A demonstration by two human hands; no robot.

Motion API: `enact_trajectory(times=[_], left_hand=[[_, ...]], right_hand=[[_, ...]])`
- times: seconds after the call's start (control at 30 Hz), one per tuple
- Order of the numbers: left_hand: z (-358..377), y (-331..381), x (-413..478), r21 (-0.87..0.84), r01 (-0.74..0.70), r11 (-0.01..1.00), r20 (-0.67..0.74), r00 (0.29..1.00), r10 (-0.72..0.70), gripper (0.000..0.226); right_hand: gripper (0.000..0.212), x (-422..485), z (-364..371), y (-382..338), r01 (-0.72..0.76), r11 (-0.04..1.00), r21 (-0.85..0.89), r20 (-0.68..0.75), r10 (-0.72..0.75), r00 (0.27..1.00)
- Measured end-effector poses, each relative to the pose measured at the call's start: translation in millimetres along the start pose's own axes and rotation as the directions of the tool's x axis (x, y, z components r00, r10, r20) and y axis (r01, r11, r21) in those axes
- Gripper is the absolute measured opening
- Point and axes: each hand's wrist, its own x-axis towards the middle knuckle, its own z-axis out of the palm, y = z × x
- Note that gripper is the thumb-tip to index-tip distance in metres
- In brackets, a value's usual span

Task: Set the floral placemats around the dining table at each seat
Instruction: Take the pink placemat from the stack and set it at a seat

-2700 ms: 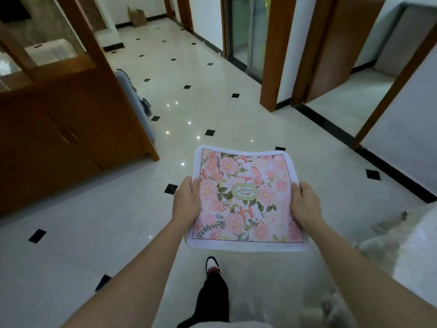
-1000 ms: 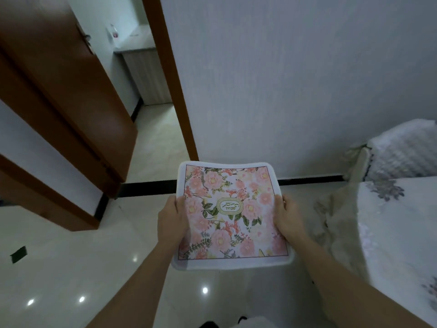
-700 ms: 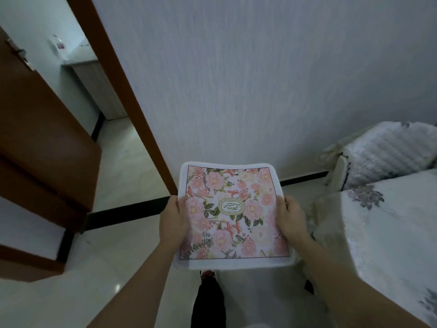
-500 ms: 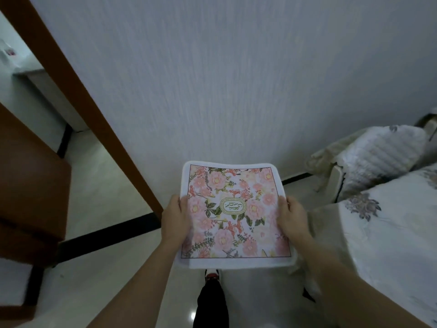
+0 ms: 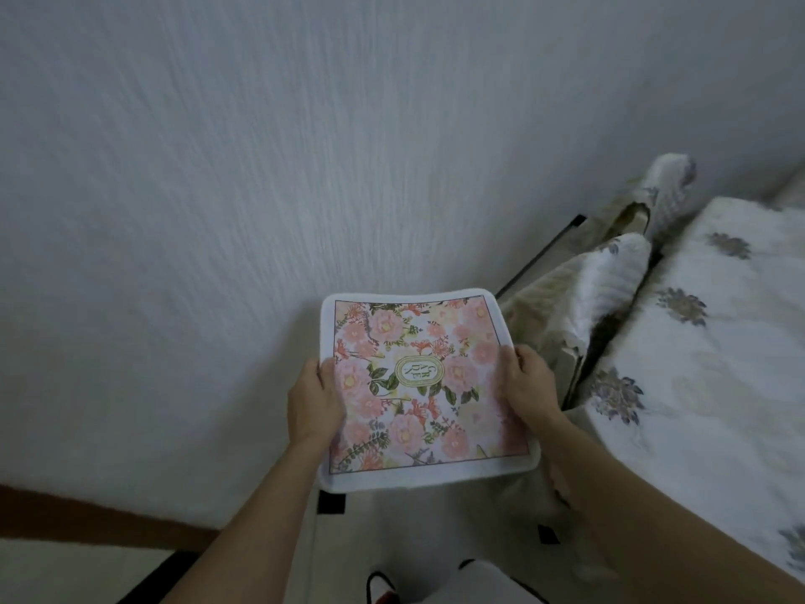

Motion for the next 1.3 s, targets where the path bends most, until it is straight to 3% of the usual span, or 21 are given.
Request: enact_trajectory(times=[0.37, 0.7, 0.9, 1.3], left_hand=[[91, 74, 103, -0.012, -0.166, 0.986, 0.231, 0.959, 0.164, 0.034], [241, 196, 219, 0.007, -0.347, 0.938, 0.427, 0.849, 0.311, 0.035], [321, 271, 269, -0.016, -0.397, 0.918, 0.502, 0.791, 0.351, 0.036], [418, 344, 319, -0.030, -0.452, 0.892, 0.619, 0.692, 0.371, 0.030]], right_hand=[[0.036, 86, -30, 26, -0.118, 0.993, 0.001, -0.219, 0.115, 0.969], [0.032, 232, -98, 53, -0.157, 0.982, 0.110, -0.393, 0.188, 0.900], [0.036, 308, -140, 69, -0.196, 0.970, 0.141, -0.478, 0.241, 0.845], [0.033, 387, -181, 94, -0.261, 0.946, 0.192, -0.544, 0.324, 0.774]])
